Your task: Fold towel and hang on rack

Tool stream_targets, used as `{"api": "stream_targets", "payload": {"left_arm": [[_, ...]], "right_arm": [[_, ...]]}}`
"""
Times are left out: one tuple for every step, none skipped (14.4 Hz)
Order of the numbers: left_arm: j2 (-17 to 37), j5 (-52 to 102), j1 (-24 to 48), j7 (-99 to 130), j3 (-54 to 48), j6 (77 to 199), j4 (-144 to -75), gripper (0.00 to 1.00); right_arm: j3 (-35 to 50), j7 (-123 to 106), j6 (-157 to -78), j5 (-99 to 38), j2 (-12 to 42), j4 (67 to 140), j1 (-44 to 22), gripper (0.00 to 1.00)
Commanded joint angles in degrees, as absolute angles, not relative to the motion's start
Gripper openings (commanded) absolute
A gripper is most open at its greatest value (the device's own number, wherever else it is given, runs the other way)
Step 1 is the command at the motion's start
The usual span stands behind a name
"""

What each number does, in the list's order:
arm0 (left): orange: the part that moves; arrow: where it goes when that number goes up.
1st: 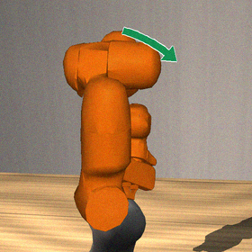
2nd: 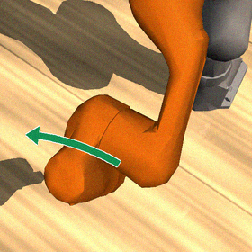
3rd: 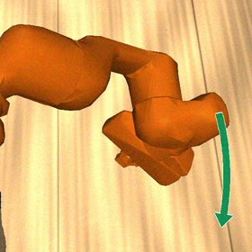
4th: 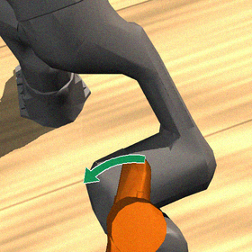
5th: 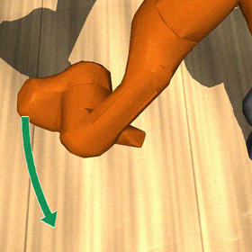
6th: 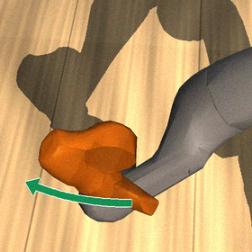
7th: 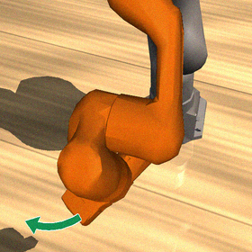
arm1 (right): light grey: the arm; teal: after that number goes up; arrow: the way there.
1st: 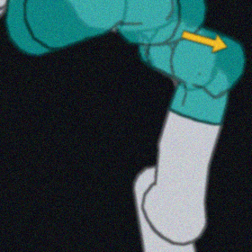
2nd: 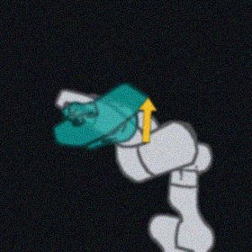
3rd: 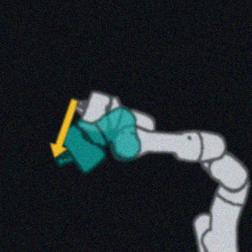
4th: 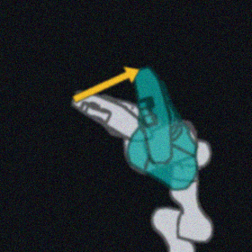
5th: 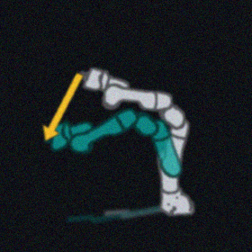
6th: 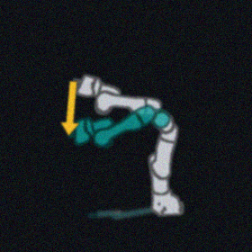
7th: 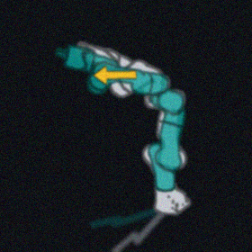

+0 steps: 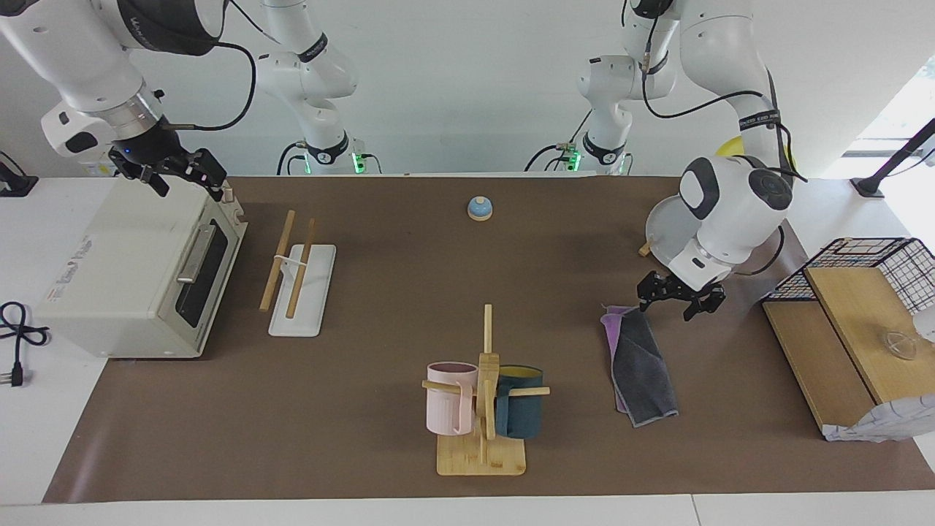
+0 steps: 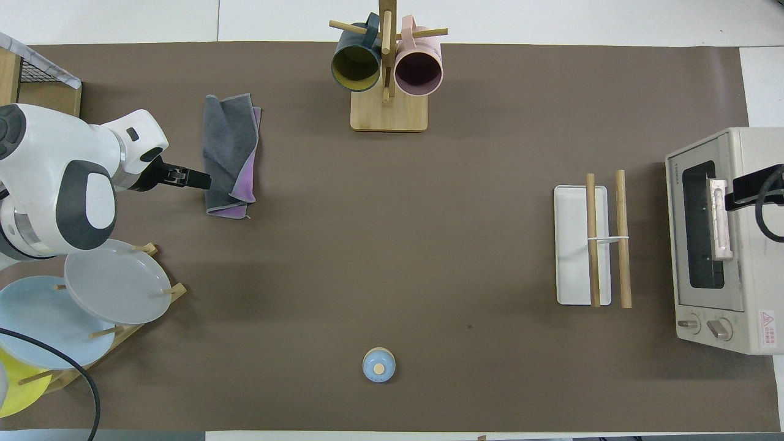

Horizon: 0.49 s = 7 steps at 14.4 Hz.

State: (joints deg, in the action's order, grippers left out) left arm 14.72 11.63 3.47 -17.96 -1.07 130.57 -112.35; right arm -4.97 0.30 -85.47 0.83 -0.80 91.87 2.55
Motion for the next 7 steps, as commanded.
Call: {"api": "stream_targets", "payload": {"left_arm": [[18.36, 16.78, 2.72, -21.36, -1.49, 133.15, -111.0, 1.0], [18.72, 16.87, 2.81, -21.27, -1.49, 133.33, -111.09, 1.0], [18.72, 17.22, 2.73, -21.18, -1.49, 133.16, -111.27, 1.0], [18.81, 17.66, 2.81, -21.27, -1.49, 133.15, -111.53, 0.98], [19.24, 17.93, 2.81, -21.27, -1.49, 133.33, -111.62, 0.94], [19.68, 17.93, 2.9, -21.36, -1.49, 133.77, -111.62, 0.91], [19.86, 17.93, 2.9, -21.36, -1.49, 134.29, -111.71, 0.87]], "right_arm": [[-4.92, -0.88, -84.81, 0.35, -1.49, 92.37, 2.72, 1.0], [-4.92, -0.88, -84.81, 0.35, -1.58, 92.37, 2.72, 1.0], [-4.92, -0.88, -84.81, 0.35, -1.58, 92.37, 2.72, 1.0], [-4.92, -0.88, -84.81, 0.35, -1.58, 92.37, 2.72, 1.0], [-4.92, -0.88, -84.81, 0.35, -1.58, 92.37, 2.72, 1.0], [-4.92, -0.88, -84.81, 0.35, -1.5, 92.37, 2.72, 1.0], [-4.92, -0.88, -84.81, 0.35, -1.49, 92.37, 2.72, 1.0]]}}
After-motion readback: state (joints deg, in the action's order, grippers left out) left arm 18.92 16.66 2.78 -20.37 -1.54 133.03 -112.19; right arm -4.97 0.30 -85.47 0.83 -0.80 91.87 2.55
